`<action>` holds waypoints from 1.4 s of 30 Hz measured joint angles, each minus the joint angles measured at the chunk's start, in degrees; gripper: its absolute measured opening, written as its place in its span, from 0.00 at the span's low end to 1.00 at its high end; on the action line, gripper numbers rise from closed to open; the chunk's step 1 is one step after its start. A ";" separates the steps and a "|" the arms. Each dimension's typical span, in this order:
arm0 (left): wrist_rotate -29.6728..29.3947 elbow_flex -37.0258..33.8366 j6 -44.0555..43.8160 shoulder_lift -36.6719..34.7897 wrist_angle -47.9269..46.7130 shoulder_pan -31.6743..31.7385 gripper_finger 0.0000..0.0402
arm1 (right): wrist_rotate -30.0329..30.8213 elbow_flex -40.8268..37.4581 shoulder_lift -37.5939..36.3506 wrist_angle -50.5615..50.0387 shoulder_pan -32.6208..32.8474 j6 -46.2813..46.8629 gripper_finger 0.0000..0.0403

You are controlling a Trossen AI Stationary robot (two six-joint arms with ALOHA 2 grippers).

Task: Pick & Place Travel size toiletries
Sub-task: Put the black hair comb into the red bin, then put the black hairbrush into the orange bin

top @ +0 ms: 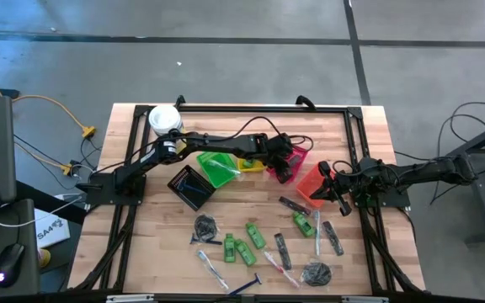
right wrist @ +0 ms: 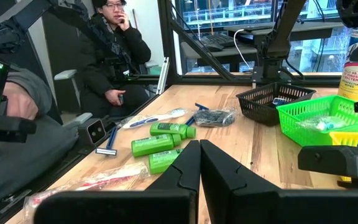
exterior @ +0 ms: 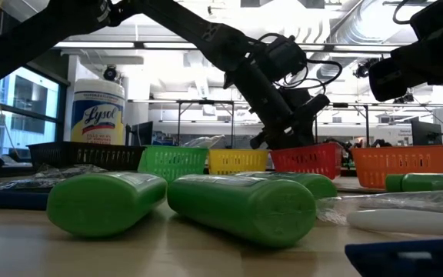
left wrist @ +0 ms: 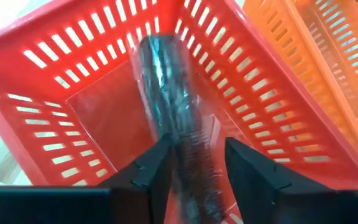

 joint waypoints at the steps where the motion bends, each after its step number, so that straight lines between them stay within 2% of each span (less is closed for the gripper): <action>1: 0.40 0.00 0.01 0.00 -0.01 0.00 0.37 | 0.00 0.00 0.00 0.00 0.00 0.00 0.01; 9: 1.28 0.00 2.01 0.00 -0.06 -0.35 0.39 | -0.02 0.00 0.00 0.00 0.02 0.00 0.01; 17: 1.19 -0.02 8.83 -0.81 0.81 -1.50 0.39 | -0.03 -0.01 0.00 -0.02 0.02 0.00 0.01; 27: -2.92 -0.02 12.95 -1.52 0.94 -2.23 0.39 | -0.04 0.00 0.00 -0.02 0.00 0.00 0.01; 32: -3.72 0.04 15.94 -4.58 -3.94 -2.25 0.39 | -0.03 0.00 0.00 0.00 0.02 0.01 0.01; 35: -7.10 0.07 18.20 -8.00 -7.60 -2.76 0.39 | -0.04 -0.02 0.02 -0.17 0.02 0.07 0.01; 42: -23.08 0.19 23.12 -17.40 -17.69 -6.72 0.39 | -1.45 -0.02 0.02 -0.55 0.02 0.48 0.01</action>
